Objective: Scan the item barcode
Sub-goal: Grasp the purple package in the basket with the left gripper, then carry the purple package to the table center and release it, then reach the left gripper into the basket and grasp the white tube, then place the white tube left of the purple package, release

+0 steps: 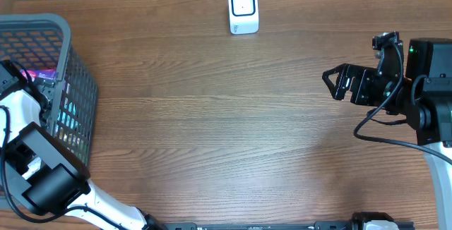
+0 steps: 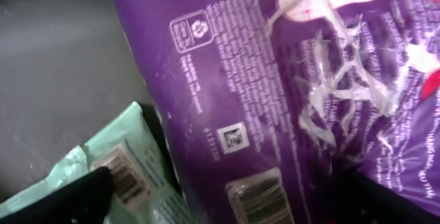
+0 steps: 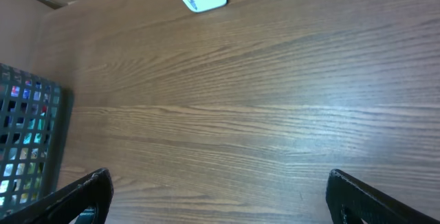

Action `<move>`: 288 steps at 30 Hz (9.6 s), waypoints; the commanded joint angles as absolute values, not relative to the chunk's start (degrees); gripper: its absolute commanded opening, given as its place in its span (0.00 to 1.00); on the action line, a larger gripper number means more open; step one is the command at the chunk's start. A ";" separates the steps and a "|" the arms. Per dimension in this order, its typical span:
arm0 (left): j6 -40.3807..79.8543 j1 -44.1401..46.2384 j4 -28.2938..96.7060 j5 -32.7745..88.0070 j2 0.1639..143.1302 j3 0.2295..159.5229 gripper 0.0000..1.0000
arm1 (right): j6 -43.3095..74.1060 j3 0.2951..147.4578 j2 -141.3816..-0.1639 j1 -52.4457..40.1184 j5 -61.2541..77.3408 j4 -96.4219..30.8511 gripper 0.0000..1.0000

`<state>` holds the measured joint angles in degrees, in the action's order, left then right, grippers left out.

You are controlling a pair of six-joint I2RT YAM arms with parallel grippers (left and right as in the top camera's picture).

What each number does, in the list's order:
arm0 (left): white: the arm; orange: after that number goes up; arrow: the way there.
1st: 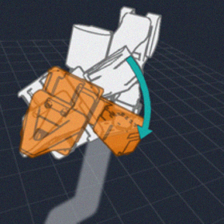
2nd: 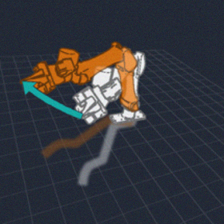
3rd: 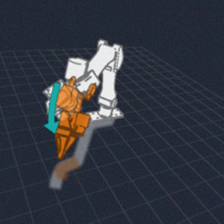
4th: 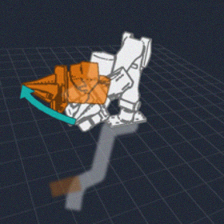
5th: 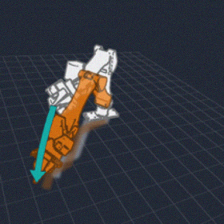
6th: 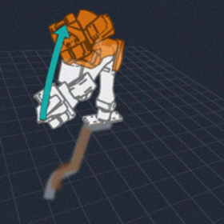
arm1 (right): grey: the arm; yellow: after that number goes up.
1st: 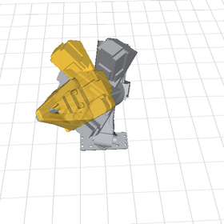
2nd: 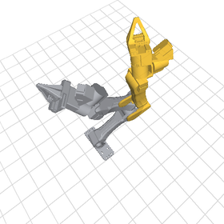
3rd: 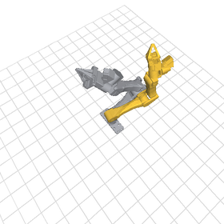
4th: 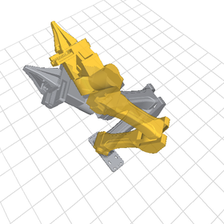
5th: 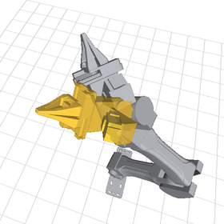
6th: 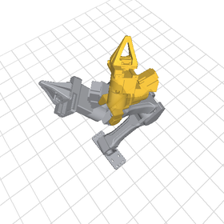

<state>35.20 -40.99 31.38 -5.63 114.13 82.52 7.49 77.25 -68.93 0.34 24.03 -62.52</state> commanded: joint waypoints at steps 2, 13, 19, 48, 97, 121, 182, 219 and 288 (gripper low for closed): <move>36.40 -40.80 31.62 -6.35 118.41 82.21 0.61 | 7.44 78.87 -68.82 -0.01 24.58 -62.35 1.00; 26.63 -40.80 34.63 -1.34 110.19 84.93 0.04 | 7.66 78.83 -68.82 -0.01 24.58 -62.28 1.00; 20.67 -40.80 37.78 7.57 96.33 85.78 0.04 | 7.64 78.83 -68.82 -0.01 24.58 -62.28 1.00; 17.10 -41.65 44.75 4.71 88.09 85.45 1.00 | 7.62 78.83 -68.82 -0.01 24.56 -62.37 1.00; 5.37 -45.50 52.38 10.66 108.29 106.91 0.04 | 7.62 78.83 -71.92 -0.01 24.75 -62.24 1.00; 12.60 3.42 75.57 16.67 93.95 108.73 0.04 | 7.62 78.83 -71.92 -0.01 24.73 -62.50 1.00; 34.74 -57.25 48.16 0.99 89.19 70.26 0.99 | 7.40 78.72 -72.95 -0.01 24.12 -63.59 1.00; 25.26 -56.18 47.72 21.65 91.13 93.01 0.04 | 7.44 78.72 -72.95 -0.01 24.12 -63.61 1.00; -5.10 0.78 78.65 0.56 117.67 126.91 0.70 | 7.46 78.72 -74.96 0.01 24.14 -62.04 1.00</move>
<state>-3.62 1.76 78.17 -0.60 122.21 124.20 7.49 77.25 -73.80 0.34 24.01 -62.15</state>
